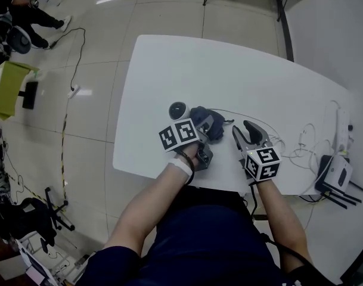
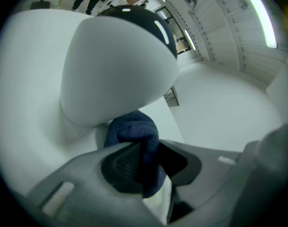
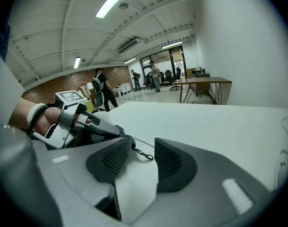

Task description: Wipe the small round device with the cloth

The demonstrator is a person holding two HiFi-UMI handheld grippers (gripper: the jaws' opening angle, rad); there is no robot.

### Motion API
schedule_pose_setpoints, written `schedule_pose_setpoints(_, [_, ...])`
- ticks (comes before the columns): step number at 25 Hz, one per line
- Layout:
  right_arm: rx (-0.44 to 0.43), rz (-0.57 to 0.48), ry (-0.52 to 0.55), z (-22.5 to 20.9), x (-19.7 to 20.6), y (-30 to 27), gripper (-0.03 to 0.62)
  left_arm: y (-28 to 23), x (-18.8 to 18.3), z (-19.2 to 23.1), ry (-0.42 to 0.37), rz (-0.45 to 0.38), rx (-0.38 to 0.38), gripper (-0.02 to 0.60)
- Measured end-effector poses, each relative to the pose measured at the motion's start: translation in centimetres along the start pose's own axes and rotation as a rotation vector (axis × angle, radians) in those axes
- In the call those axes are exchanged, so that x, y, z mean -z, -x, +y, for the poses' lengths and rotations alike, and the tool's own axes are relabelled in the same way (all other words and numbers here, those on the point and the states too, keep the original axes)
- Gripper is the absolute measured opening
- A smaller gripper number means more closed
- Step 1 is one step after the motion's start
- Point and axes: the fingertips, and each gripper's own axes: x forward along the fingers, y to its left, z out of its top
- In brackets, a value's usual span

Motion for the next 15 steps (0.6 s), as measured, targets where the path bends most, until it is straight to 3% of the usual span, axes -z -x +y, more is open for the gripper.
schedule_pose_setpoints(7, [-0.038, 0.0, 0.013, 2.0, -0.2, -1.2, 0.176, 2.9, 3.7, 0.2, -0.104, 0.133, 0.014, 0.101])
schedule_pose_setpoints(15, [-0.151, 0.036, 0.062, 7.9, -0.1, -3.8, 0.176, 10.1, 4.0, 4.3, -0.266, 0.189, 0.008, 0.106])
